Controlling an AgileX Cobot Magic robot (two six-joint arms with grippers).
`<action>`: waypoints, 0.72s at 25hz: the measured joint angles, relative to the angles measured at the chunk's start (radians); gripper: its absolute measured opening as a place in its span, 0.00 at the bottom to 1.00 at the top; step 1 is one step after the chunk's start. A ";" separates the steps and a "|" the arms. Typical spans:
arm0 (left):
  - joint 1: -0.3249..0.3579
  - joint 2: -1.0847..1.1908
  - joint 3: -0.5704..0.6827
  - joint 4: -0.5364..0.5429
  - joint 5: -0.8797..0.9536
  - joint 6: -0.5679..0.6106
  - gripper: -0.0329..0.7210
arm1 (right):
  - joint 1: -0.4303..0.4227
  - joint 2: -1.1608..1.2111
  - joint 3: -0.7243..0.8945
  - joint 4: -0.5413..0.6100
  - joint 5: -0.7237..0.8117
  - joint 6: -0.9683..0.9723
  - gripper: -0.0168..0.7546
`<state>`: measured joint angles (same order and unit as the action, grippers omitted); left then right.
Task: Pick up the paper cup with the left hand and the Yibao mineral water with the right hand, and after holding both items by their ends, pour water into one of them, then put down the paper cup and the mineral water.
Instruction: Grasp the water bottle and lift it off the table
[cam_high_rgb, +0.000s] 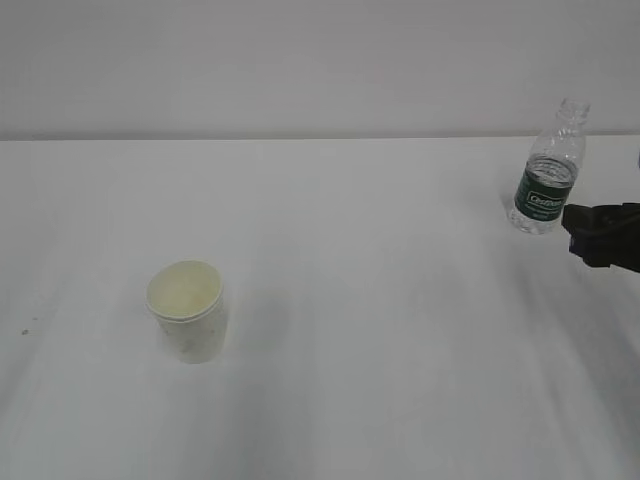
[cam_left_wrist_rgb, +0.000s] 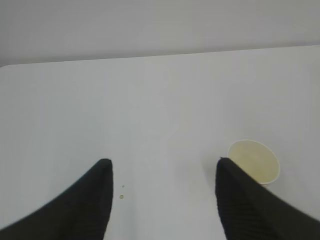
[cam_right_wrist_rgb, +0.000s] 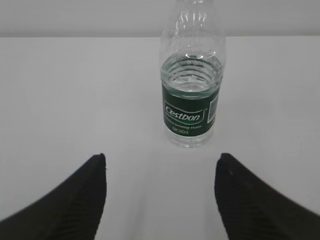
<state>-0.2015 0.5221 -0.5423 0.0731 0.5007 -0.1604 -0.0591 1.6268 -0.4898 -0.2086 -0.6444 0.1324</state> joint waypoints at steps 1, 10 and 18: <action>0.000 0.000 0.000 0.000 0.000 0.000 0.65 | 0.000 0.006 0.006 0.002 -0.014 0.000 0.68; 0.000 0.000 0.000 0.000 0.000 0.000 0.65 | 0.000 0.034 0.014 0.017 -0.038 -0.004 0.68; 0.000 0.000 0.000 0.000 0.000 0.000 0.65 | 0.000 0.131 0.014 0.020 -0.143 -0.004 0.68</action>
<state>-0.2015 0.5221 -0.5423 0.0731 0.5007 -0.1604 -0.0591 1.7580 -0.4756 -0.1886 -0.7875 0.1287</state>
